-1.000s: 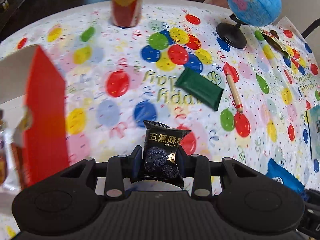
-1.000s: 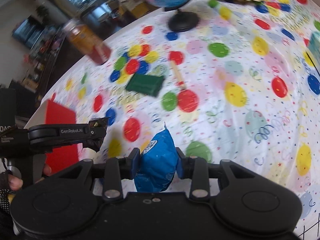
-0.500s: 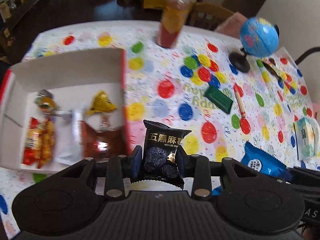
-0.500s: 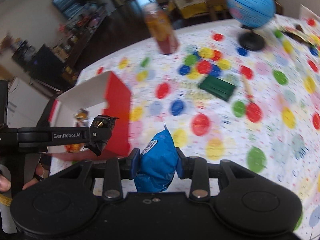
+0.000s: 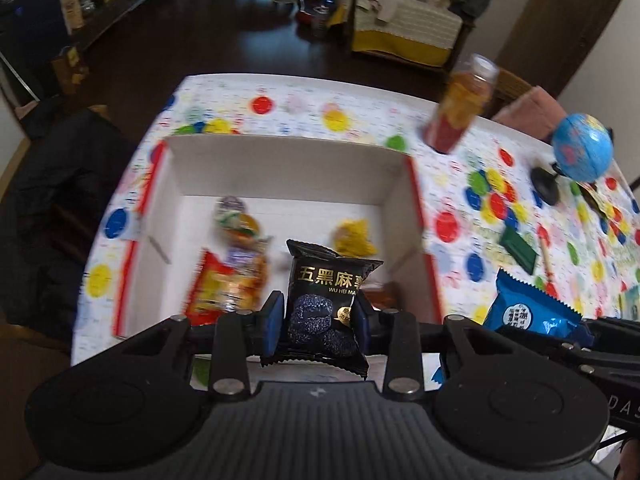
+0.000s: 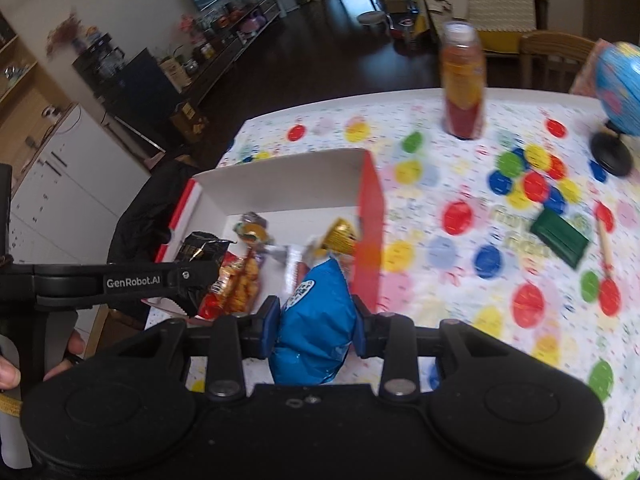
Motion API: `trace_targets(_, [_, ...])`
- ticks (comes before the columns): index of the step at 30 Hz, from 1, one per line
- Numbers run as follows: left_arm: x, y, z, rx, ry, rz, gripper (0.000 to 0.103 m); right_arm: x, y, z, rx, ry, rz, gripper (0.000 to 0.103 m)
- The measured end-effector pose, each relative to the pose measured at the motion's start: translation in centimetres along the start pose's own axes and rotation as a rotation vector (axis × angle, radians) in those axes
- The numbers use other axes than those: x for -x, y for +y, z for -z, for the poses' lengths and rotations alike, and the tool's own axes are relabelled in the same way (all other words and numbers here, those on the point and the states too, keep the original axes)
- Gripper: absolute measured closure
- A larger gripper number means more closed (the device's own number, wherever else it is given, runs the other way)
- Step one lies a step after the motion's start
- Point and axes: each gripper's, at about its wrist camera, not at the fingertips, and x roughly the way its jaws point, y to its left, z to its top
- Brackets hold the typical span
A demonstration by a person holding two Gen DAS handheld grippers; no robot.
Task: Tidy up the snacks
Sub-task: 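Carry the black bag and blue chip bag with both tools toward the box, then open both tools to drop the black bag and blue chip bag in the box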
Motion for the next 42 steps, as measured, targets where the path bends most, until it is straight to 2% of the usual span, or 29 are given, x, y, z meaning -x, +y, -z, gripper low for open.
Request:
trace_targets(7, [-1.1, 4.7, -1.4, 0.030, 0.004, -0.041, 0.068, -4.3, 3.2, -1.9, 0.017, 0.022, 0.011, 0.069])
trace_targets(15, [-4.2, 7.9, -3.8, 0.040, 0.034, -0.032, 0.068, -10.3, 4.8, -3.2, 0.032, 0.077, 0.051, 0.069])
trace_targets(22, [-8.1, 7.7, -5.5, -0.013, 0.079, -0.022, 0.068, -14.0, 5.9, -3.0, 0.049, 0.128, 0.064, 0.069])
trace_targets(30, [-11.4, 6.4, -5.9, -0.092, 0.118, -0.032, 0.068, -16.6, 5.8, -2.6, 0.049, 0.179, 0.090, 0.068])
trace_targets(39, [-13.8, 5.6, -5.7, -0.131, 0.178, -0.052, 0.067, -17.9, 6.5, -1.9, 0.088, 0.211, 0.108, 0.064])
trace_targets(42, [-13.8, 5.7, -5.6, -0.120, 0.189, -0.051, 0.064, -17.7, 6.6, -1.8, 0.090, 0.211, 0.112, 0.061])
